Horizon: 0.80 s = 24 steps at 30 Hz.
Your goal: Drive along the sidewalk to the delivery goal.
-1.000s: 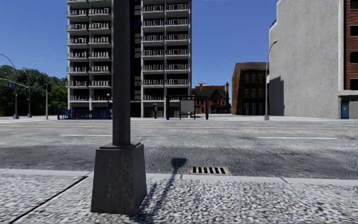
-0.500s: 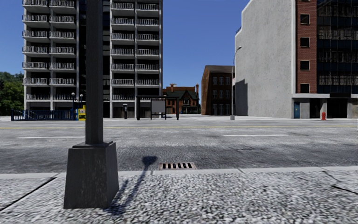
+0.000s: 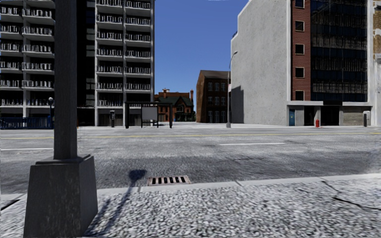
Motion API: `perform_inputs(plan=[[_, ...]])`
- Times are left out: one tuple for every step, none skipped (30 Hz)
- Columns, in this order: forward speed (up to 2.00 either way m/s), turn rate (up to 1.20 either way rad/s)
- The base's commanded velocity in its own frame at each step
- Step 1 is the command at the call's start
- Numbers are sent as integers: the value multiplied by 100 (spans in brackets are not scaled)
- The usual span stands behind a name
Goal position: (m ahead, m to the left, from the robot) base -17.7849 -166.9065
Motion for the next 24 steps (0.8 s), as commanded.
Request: perform_inputs(plan=[[155,-66],[155,-69],[154,-73],[154,-73],[154,-74],[154,-75],[154,-75],[154,-75],[154,-75],[153,-75],[153,-75],[153,-75],[153,-75],[153,-75],[153,-75],[153,-75],[153,-75],[153,-76],[153,-86],[153,-86],[153,-86],[153,-86],[153,-86],[153,-86]])
